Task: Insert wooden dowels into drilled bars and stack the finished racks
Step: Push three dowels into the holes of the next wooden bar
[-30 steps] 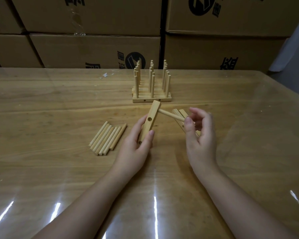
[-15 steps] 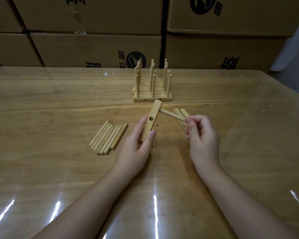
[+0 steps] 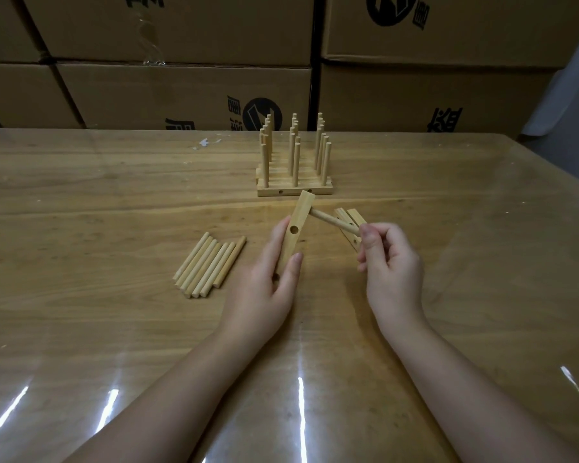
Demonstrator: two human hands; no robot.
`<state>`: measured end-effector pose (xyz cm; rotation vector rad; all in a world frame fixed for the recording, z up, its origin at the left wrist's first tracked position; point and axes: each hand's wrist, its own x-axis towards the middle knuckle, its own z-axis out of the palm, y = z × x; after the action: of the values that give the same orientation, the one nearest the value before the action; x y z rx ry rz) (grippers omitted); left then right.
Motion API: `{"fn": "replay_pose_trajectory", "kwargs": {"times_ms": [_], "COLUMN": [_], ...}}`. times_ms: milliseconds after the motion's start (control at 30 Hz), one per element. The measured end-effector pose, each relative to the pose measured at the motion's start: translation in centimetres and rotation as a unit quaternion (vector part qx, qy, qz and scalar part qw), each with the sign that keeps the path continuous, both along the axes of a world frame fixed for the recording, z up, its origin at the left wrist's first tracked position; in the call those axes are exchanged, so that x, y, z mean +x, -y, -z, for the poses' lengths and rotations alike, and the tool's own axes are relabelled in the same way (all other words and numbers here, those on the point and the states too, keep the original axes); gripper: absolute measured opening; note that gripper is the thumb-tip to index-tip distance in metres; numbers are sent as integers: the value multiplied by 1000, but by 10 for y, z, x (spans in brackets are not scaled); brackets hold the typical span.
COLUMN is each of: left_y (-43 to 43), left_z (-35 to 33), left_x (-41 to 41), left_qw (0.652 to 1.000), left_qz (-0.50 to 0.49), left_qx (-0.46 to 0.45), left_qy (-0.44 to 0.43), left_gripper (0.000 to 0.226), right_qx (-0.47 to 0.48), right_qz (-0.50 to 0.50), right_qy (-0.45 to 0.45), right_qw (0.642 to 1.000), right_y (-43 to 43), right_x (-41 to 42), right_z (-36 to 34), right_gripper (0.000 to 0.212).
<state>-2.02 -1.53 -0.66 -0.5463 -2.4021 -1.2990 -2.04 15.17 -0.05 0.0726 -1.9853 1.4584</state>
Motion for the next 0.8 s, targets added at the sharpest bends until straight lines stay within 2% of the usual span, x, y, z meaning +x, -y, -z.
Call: {"fn": "replay_pose_trajectory", "kwargs": {"times_ms": [67,133,200,400,533,633,700,800], "left_y": [0,1,2,5,6,6,6,6], "left_z": [1,2,3,2,-2,-3,-3,-4], "left_x": [-1,-2,-4,-12,-13,-13,-13,-14], "left_qw": [1000,1000,998,979,968,962,958,942], "left_qz": [-7,-17,-26,-58,-32,-8,6,31], "left_qx": [7,16,50,196,242,260,270,312], "left_qy": [2,-2,3,26,55,81,94,123], "left_gripper": [50,49,46,42,41,39,34,26], "right_qx": [-48,-86,-101,-64,43,167,249,304], "right_qz": [-45,-73,-77,-101,-148,-175,-182,-183], "right_qy": [-7,-10,-19,25,76,115,107,94], "right_qw": [998,994,992,992,985,963,945,930], "right_y": [2,3,2,4,7,10,12,13], "right_x": [2,3,3,0,2,4,5,4], "right_z": [-3,-4,-4,-1,3,4,4,3], "right_gripper": [10,24,29,27,15,20,23,22]}}
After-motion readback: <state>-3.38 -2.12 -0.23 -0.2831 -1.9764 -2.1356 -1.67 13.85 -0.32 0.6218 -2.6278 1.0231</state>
